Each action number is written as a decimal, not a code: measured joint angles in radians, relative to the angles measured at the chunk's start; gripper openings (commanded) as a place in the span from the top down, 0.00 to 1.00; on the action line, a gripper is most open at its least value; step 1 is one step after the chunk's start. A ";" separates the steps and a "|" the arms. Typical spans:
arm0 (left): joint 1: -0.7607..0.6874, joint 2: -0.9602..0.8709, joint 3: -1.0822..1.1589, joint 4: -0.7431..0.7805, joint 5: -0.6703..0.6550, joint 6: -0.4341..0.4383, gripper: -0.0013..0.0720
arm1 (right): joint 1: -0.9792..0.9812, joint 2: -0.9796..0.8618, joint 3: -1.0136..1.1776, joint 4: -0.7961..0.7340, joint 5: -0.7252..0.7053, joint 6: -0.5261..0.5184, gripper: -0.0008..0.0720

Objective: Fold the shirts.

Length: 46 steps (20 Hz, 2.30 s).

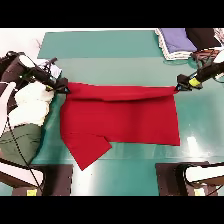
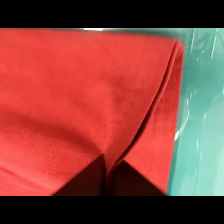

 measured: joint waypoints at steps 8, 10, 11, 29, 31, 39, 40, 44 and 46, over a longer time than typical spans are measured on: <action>-0.003 0.203 -0.166 0.121 0.018 -0.110 0.39 | -0.024 0.150 -0.106 -0.024 0.046 -0.012 0.48; -0.003 0.337 -0.310 0.183 0.004 -0.142 0.39 | -0.025 0.206 -0.110 -0.028 0.068 -0.016 0.48; -0.003 0.404 -0.387 0.203 -0.003 -0.154 0.39 | -0.025 0.233 -0.111 -0.027 0.077 -0.018 0.48; -0.002 0.796 -1.078 -0.042 0.158 -0.193 0.94 | -0.031 0.321 -0.116 0.007 0.114 -0.022 0.49; -0.003 0.797 -1.063 -0.046 0.164 -0.184 0.95 | -0.049 0.328 -0.140 0.003 0.125 -0.023 0.49; -0.003 0.801 -0.980 -0.064 0.097 -0.126 0.94 | -0.309 0.426 -0.621 -0.090 0.137 -0.039 0.34; -0.003 0.801 -0.977 -0.066 0.096 -0.122 0.95 | -0.341 0.426 -0.681 -0.077 0.130 -0.050 0.34; -0.003 0.801 -0.972 -0.067 0.090 -0.113 0.95 | -0.388 0.402 -0.858 0.017 0.073 -0.085 0.39; -0.003 0.801 -0.971 -0.067 0.090 -0.110 0.95 | -0.363 0.396 -0.895 0.063 0.053 -0.091 0.59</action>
